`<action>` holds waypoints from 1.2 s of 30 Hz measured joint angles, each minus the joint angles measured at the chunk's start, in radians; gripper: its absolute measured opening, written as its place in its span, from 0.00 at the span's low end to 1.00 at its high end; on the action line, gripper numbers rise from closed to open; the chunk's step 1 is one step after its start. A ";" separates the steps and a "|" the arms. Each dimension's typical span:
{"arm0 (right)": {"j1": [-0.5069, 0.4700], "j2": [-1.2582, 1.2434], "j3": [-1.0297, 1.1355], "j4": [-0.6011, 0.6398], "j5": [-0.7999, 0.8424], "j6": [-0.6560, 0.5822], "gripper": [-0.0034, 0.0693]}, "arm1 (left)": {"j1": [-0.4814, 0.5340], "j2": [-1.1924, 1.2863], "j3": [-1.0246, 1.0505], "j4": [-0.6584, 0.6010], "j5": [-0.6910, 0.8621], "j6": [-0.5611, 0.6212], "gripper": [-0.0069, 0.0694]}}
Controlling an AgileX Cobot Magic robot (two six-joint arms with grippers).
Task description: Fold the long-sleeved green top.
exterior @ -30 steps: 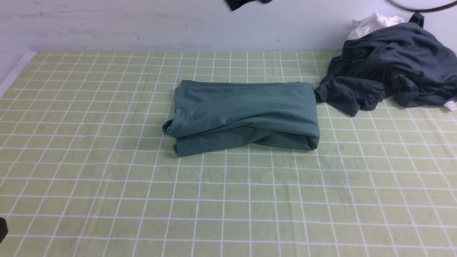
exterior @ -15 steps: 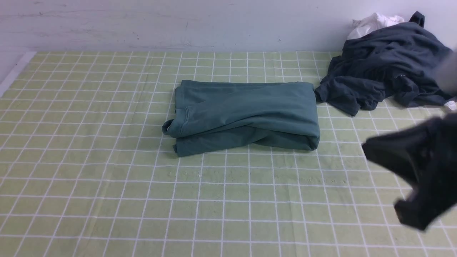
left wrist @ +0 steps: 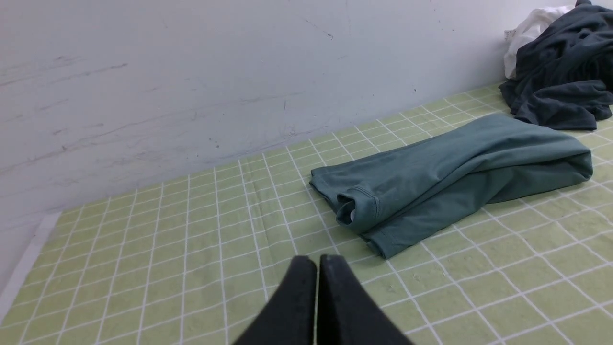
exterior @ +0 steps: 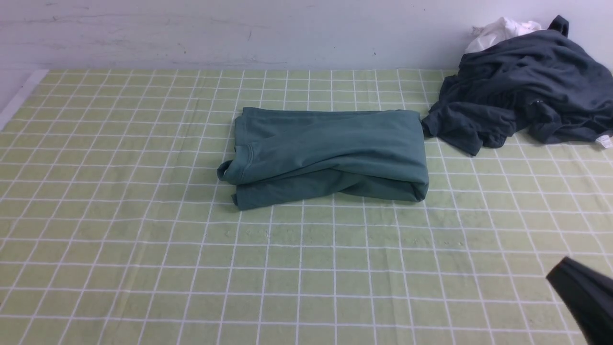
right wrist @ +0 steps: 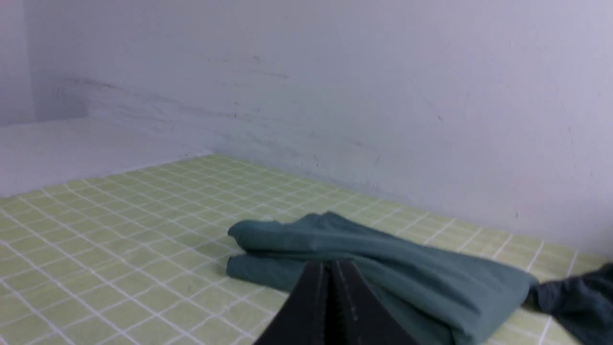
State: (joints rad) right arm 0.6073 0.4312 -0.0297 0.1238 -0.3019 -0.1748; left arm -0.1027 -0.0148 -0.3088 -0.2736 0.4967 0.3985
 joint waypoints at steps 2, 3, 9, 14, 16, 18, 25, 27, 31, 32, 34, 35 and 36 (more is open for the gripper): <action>-0.002 -0.001 0.037 0.045 0.011 -0.004 0.03 | 0.000 0.000 0.000 0.000 0.000 0.000 0.09; 0.001 -0.002 0.048 0.075 0.022 -0.005 0.03 | 0.000 0.000 0.000 0.000 0.000 0.000 0.09; -0.045 -0.072 0.056 0.197 0.196 -0.029 0.03 | 0.000 0.000 0.000 -0.001 0.001 0.000 0.09; -0.252 -0.258 0.057 0.164 0.331 -0.036 0.03 | 0.000 0.000 0.000 -0.001 0.001 0.000 0.09; -0.323 -0.325 0.057 0.141 0.355 -0.037 0.03 | 0.000 0.000 0.000 -0.001 0.001 0.000 0.09; -0.381 -0.383 0.057 0.126 0.379 -0.040 0.03 | 0.000 0.000 0.000 -0.001 0.001 0.000 0.09; -0.507 -0.440 0.057 -0.093 0.522 0.067 0.03 | 0.000 0.000 0.000 -0.001 0.001 0.000 0.09; -0.529 -0.440 0.057 -0.148 0.607 0.131 0.03 | 0.000 0.000 0.000 -0.001 0.001 0.000 0.09; -0.542 -0.440 0.055 -0.171 0.655 0.163 0.03 | 0.000 0.000 0.000 -0.001 0.002 0.000 0.09; -0.543 -0.440 0.055 -0.171 0.655 0.166 0.03 | 0.000 0.000 0.000 -0.001 0.002 0.000 0.09; -0.545 -0.440 0.055 -0.171 0.655 0.168 0.03 | 0.000 0.000 0.001 -0.001 0.002 0.000 0.09; -0.545 -0.440 0.055 -0.172 0.655 0.170 0.03 | 0.000 0.000 0.001 -0.001 0.002 0.000 0.09; -0.546 -0.440 0.055 -0.173 0.656 0.175 0.03 | 0.000 0.000 0.001 -0.001 0.002 0.000 0.09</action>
State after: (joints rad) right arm 0.0611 -0.0091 0.0251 -0.0489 0.3539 0.0000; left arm -0.1027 -0.0148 -0.3079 -0.2745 0.4992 0.3985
